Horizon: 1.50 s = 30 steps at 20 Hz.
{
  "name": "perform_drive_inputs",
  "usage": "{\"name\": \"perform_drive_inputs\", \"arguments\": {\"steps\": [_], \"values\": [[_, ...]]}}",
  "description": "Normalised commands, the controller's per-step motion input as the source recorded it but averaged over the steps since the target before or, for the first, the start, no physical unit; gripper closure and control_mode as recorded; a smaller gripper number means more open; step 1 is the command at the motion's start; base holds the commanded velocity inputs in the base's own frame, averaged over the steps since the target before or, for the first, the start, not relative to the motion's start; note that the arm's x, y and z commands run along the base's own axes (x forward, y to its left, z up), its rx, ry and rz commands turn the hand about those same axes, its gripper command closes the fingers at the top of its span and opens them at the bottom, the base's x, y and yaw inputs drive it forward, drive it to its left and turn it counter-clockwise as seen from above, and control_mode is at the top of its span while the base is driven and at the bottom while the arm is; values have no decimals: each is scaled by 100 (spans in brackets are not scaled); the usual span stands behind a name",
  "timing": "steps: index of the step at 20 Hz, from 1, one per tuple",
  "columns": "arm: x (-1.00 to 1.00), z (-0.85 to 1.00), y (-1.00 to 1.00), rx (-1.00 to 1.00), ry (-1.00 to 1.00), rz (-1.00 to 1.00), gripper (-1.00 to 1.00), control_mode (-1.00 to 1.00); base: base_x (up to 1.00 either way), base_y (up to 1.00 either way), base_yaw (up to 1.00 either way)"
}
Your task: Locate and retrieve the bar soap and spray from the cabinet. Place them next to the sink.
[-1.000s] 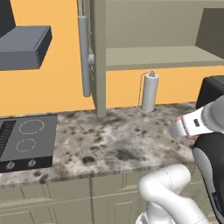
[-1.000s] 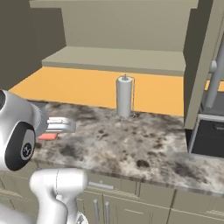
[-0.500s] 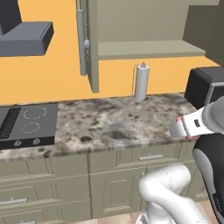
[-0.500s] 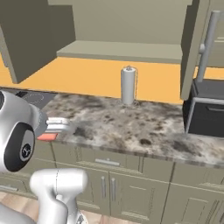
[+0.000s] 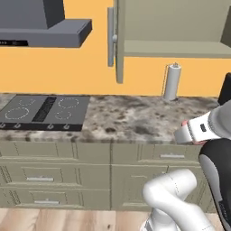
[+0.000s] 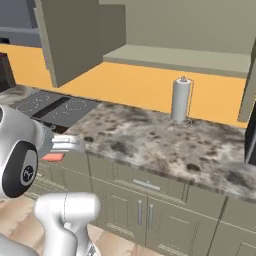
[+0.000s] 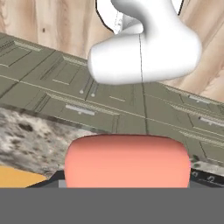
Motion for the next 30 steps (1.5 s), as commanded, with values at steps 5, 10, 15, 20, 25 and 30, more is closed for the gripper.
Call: {"name": "perform_drive_inputs", "arguments": {"steps": [5, 10, 15, 20, 25, 30], "values": [[0, 0, 0, 0, 0, 0, 100, 100, -3, 23, 49], [0, 0, 0, 0, 0, 0, 100, 100, 0, 7, 50], [0, 0, 0, 0, 0, 0, 100, 100, 26, 1, 48], [0, 0, 0, 0, 0, 0, 100, 100, 11, 4, 50], [0, 0, 0, 0, 0, 0, 100, 100, 0, 11, 50], [0, 0, 0, 0, 0, 0, 100, 100, 0, 22, 49]]}}
